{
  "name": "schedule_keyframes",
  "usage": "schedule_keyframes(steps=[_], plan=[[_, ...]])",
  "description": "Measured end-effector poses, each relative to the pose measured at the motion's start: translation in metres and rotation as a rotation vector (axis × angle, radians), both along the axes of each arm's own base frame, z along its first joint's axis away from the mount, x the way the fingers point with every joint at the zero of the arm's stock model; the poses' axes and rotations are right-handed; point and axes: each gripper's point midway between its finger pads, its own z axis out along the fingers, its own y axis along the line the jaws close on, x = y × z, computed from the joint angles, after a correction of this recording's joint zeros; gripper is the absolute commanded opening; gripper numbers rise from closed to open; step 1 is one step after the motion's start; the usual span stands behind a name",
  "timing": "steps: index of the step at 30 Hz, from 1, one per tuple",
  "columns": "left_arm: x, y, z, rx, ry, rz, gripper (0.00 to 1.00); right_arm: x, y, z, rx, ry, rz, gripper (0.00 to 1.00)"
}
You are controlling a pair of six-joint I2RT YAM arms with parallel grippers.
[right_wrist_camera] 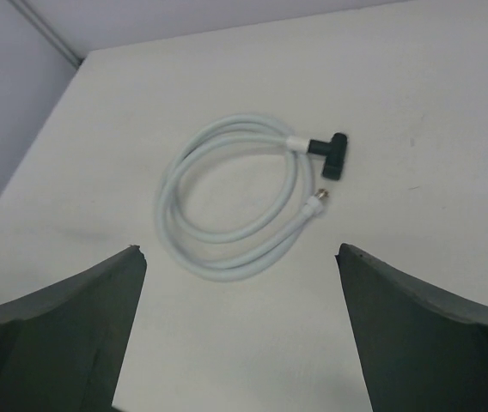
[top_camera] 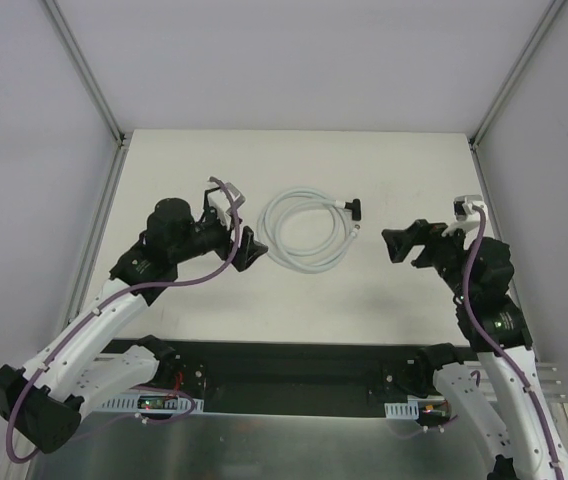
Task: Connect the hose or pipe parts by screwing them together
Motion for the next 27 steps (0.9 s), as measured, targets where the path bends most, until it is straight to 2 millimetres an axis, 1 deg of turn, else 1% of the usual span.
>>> schedule_keyframes(steps=[2,7,10,13,16,21,27], plan=[[-0.005,-0.004,0.009,-0.059,-0.023,-0.021,0.99,-0.013,0.009,-0.003,0.070,0.049,0.037,0.97],[-0.014,-0.010,0.031,-0.179,-0.042,-0.033,0.99,-0.035,0.031,-0.019,0.184,0.196,0.138,0.97],[-0.018,-0.010,0.042,-0.231,-0.053,-0.025,0.99,-0.046,0.038,-0.018,0.217,0.204,0.186,0.97],[-0.023,-0.008,0.049,-0.269,-0.059,-0.021,0.99,-0.054,0.040,-0.013,0.232,0.178,0.207,0.96],[-0.025,-0.008,0.051,-0.287,-0.055,-0.018,0.99,-0.055,0.041,-0.009,0.242,0.167,0.216,0.97],[-0.029,-0.006,0.046,-0.296,-0.037,-0.012,0.99,-0.053,0.042,-0.013,0.249,0.189,0.211,0.96],[-0.030,-0.005,0.041,-0.296,-0.028,-0.008,0.99,-0.051,0.043,-0.012,0.265,0.198,0.210,0.96]])
